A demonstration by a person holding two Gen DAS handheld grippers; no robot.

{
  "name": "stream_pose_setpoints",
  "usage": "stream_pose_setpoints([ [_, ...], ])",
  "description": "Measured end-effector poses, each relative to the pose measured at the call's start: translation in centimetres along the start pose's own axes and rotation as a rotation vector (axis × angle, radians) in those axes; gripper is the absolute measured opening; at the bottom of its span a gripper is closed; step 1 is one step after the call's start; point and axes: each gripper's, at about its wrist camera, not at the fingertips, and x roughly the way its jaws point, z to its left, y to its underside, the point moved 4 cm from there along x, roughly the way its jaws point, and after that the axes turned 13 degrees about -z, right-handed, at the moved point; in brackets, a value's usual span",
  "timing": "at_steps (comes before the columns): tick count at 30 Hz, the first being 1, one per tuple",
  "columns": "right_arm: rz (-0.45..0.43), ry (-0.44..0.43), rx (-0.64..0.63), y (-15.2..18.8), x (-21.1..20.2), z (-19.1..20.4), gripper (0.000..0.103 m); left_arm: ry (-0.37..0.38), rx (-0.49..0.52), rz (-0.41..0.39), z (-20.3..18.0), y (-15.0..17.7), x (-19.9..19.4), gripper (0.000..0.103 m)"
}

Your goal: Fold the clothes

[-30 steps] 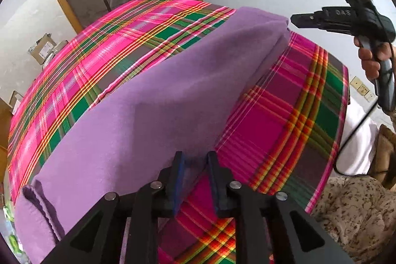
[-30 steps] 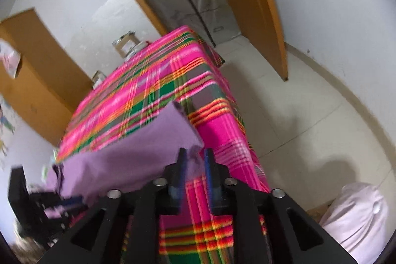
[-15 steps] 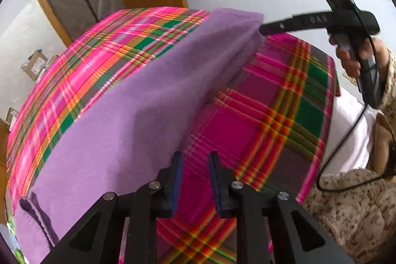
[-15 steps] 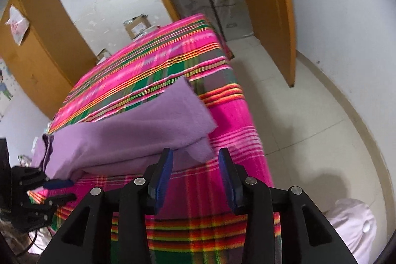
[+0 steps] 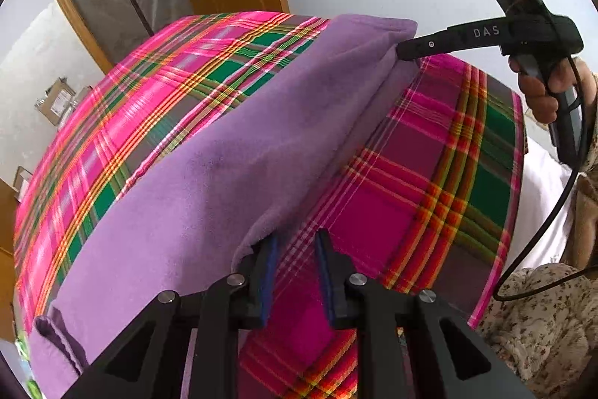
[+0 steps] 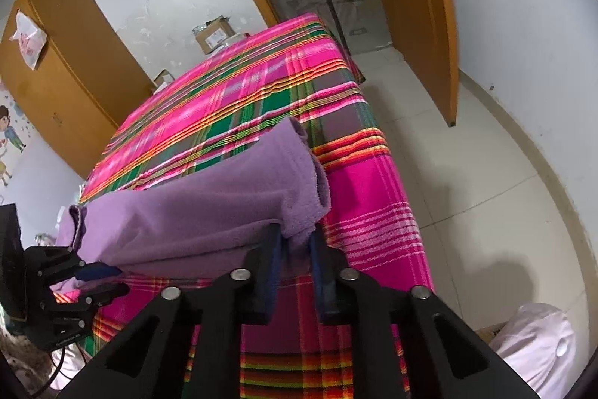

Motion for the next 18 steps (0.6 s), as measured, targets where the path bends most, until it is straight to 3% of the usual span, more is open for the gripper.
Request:
stream_pose_setpoints([
  [1,-0.004,0.0,-0.004,-0.1,-0.1,0.1,0.011,0.0,-0.006,0.002,0.2,0.0,0.0,0.0],
  [6,-0.031,-0.022,0.014,-0.9,-1.2,0.1,0.01,0.076,-0.063,-0.032,0.6,-0.3,-1.2,0.0],
  [11,-0.027,-0.016,0.029,-1.1,-1.5,-0.1,0.01,0.163,-0.046,-0.038,-0.8,-0.2,-1.9,0.0],
  [13,-0.021,-0.008,0.033,-1.2,-1.4,-0.3,0.01,0.138,-0.048,-0.036,-0.7,-0.1,-1.6,0.0],
  [18,0.01,0.05,0.037,-0.3,-0.6,-0.9,0.012,0.165,-0.065,-0.032,-0.5,0.3,-2.0,0.001],
])
